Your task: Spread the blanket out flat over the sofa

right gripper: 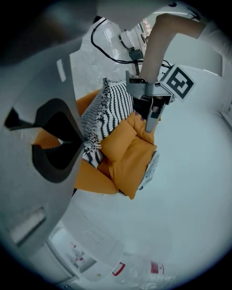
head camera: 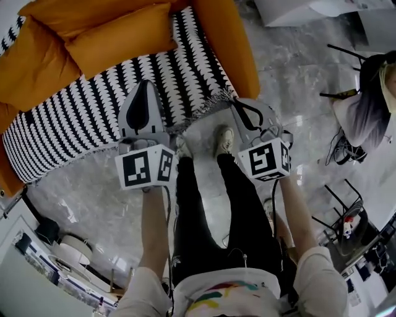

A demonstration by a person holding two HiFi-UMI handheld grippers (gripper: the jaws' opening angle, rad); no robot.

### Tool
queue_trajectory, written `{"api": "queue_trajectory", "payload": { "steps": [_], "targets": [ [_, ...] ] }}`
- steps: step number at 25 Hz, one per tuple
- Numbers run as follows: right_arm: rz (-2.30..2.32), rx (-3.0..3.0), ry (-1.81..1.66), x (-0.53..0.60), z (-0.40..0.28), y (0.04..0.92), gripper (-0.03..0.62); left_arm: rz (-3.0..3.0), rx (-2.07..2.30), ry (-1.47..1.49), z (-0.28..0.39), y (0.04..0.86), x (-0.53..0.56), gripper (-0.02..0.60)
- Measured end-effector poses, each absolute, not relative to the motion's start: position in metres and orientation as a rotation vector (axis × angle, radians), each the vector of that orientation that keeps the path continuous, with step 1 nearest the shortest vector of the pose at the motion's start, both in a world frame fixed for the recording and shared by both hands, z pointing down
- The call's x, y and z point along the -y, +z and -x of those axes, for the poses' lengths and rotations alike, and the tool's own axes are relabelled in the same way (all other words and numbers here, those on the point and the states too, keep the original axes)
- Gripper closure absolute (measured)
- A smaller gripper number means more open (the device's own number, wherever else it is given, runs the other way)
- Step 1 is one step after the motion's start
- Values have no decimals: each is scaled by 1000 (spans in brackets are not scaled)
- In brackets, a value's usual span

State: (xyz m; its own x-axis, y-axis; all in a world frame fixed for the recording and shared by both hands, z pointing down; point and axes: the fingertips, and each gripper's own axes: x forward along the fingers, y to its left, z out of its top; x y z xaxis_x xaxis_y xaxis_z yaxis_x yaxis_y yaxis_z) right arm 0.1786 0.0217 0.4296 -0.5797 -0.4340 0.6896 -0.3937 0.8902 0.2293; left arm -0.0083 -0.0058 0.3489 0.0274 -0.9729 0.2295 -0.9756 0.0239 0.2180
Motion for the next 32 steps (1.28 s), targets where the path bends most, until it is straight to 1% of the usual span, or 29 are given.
{"api": "queue_trajectory", "payload": {
  "steps": [8, 15, 22, 32],
  "targets": [
    [-610, 2194, 4, -49, -212, 490, 582, -2062, 1928, 51, -33, 367, 14, 563],
    [-585, 2160, 3, -67, -177, 517, 582, -2043, 1917, 54, 0, 370, 4, 563],
    [-532, 2097, 22, -58, -199, 593, 582, -2020, 1879, 97, -17, 426, 19, 563],
    [-441, 1992, -65, -60, -204, 653, 582, -2037, 1868, 120, -14, 444, 11, 563]
  ]
}}
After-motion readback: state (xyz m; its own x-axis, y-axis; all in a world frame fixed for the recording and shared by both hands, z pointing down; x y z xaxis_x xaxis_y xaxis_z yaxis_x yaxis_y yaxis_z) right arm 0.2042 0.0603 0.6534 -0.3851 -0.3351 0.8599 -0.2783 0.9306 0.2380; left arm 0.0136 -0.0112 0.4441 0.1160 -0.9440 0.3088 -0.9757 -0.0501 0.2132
